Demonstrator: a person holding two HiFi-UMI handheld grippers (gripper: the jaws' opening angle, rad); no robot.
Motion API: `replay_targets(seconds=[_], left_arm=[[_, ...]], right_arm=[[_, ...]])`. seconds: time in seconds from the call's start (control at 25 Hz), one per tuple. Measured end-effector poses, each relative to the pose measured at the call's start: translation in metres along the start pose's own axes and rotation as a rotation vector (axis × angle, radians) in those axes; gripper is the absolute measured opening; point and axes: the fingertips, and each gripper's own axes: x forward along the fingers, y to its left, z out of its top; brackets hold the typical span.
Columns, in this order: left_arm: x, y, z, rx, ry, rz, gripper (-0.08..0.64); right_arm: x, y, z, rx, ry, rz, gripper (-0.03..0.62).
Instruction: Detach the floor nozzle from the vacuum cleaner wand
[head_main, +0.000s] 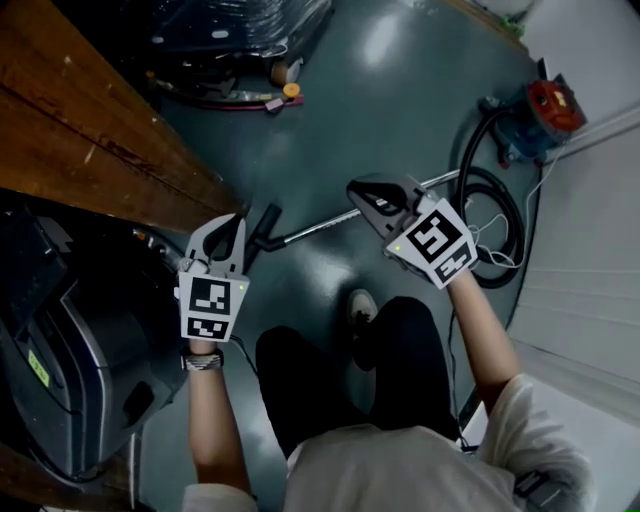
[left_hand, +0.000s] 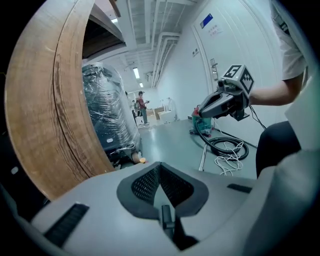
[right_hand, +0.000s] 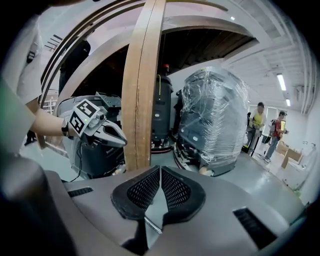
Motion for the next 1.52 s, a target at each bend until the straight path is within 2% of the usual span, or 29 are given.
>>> replay_targets(seconds=[0.36, 0.56, 0.84, 1.24, 1.36, 1.52], left_arm=[[0.032, -0.010, -0.069, 0.005, -0.012, 0.019, -0.002], [0.047, -0.013, -0.106, -0.014, 0.020, 0.009, -0.002], [0.075, -0.025, -0.156, -0.043, 0.071, -0.065, -0.002], [0.141, -0.039, -0.226, 0.019, 0.215, -0.152, -0.002], [0.161, -0.043, -0.247, 0.034, 0.260, -0.199, -0.002], [0.184, -0.054, -0.265, 0.044, 0.291, -0.243, -0.002]], right_arm=[[0.049, 0.024, -0.053, -0.035, -0.029, 0.031, 0.030], [0.065, 0.033, -0.081, -0.070, -0.028, 0.047, 0.030], [0.107, 0.045, -0.131, -0.061, -0.004, 0.113, 0.029], [0.178, 0.050, -0.213, -0.090, 0.107, 0.177, 0.029], [0.198, 0.054, -0.241, -0.095, 0.149, 0.206, 0.029], [0.219, 0.056, -0.274, -0.087, 0.185, 0.227, 0.029]])
